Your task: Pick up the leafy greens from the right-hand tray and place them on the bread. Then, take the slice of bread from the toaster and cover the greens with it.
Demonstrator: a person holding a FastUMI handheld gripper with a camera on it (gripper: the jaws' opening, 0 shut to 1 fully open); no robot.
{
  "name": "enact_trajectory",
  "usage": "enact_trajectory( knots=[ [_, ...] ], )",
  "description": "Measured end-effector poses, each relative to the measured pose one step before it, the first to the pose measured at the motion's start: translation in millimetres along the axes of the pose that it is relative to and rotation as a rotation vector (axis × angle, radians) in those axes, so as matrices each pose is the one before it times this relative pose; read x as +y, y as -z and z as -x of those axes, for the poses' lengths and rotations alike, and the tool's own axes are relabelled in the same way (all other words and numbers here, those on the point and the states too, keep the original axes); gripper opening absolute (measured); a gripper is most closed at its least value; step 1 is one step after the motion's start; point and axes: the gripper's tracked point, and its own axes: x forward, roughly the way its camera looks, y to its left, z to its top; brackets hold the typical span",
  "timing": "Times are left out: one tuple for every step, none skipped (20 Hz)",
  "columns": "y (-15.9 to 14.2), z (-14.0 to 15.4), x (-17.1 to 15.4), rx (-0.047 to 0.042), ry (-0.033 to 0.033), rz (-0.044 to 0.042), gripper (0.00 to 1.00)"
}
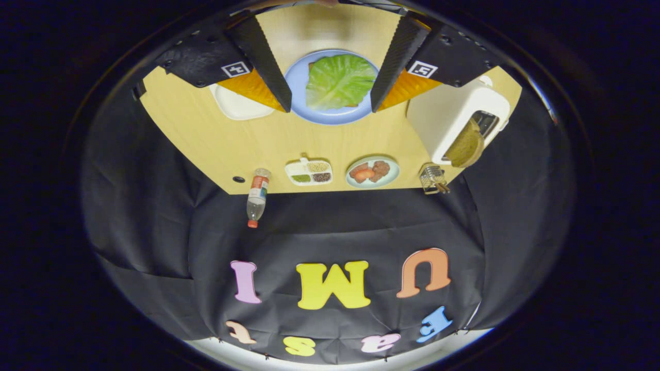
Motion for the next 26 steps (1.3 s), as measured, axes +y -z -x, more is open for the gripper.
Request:
enact_trajectory(
  knots=[
    [-5.36, 6.52, 9.75, -0.00743, -0.00573, 0.00187, 0.95],
    [-4.48, 5.92, 9.50, -0.00765, -0.00191, 0.00266, 0.95],
    [-4.76, 4.17, 9.70, -0.00808, -0.00447, 0.00398, 0.95],
    [-3.81, 2.05, 12.06, -0.00982, -0.00784, 0.00389, 0.95],
    [-4.46, 0.70, 12.49, -0.01253, -0.01009, 0.00299, 0.95],
    [-2.89, -0.06, 13.72, -0.00786, -0.01247, 0.00864, 0.95],
    [-1.62, -2.06, 12.82, -0.00625, -0.00537, 0.00978, 0.95],
    [-3.00, -2.64, 12.33, -0.00442, -0.00018, 0.01318, 0.95],
    [-2.82, -5.45, 18.16, -0.00534, -0.01833, 0.01542, 0.95],
    [-4.49, -6.11, 15.67, -0.00952, -0.00955, 0.01917, 0.95],
    [-3.86, -4.96, 11.32, -0.00446, -0.00528, 0.01854, 0.95],
    [-2.88, -5.25, 12.13, -0.00699, -0.00446, 0.01455, 0.95],
    [-2.61, -6.38, 11.13, -0.00105, -0.00707, 0.00538, 0.96],
    [-0.90, -6.61, 11.99, 0.00313, -0.00877, 0.00117, 0.96],
    [-0.51, -6.31, 9.66, 0.00436, -0.00768, -0.00347, 0.96],
    [-1.60, -7.50, 8.22, 0.00250, -0.00453, -0.00620, 0.96],
    [-0.91, -7.97, 6.35, 0.00424, -0.00496, -0.00582, 0.96],
    [-0.44, -8.75, 4.49, 0.00587, 0.00025, -0.00700, 0.96],
    [-0.33, -7.97, 1.51, 0.00718, 0.00556, -0.00039, 0.96],
    [-1.84, -9.04, 1.11, 0.00202, 0.00474, -0.00987, 0.95],
    [-0.36, -8.85, 6.74, 0.00047, -0.01728, -0.01164, 0.95],
    [0.71, -8.44, 5.49, 0.00776, -0.01905, -0.01301, 0.95],
    [2.35, -6.09, 1.07, 0.00645, -0.00092, -0.01548, 0.95],
    [3.16, -4.41, 1.51, 0.01204, -0.00905, -0.00728, 0.95],
    [2.42, -3.14, -1.77, 0.00474, 0.01382, 0.00222, 0.95],
    [0.93, 0.58, -3.52, -0.00085, 0.01792, 0.00145, 0.95]
  ],
)
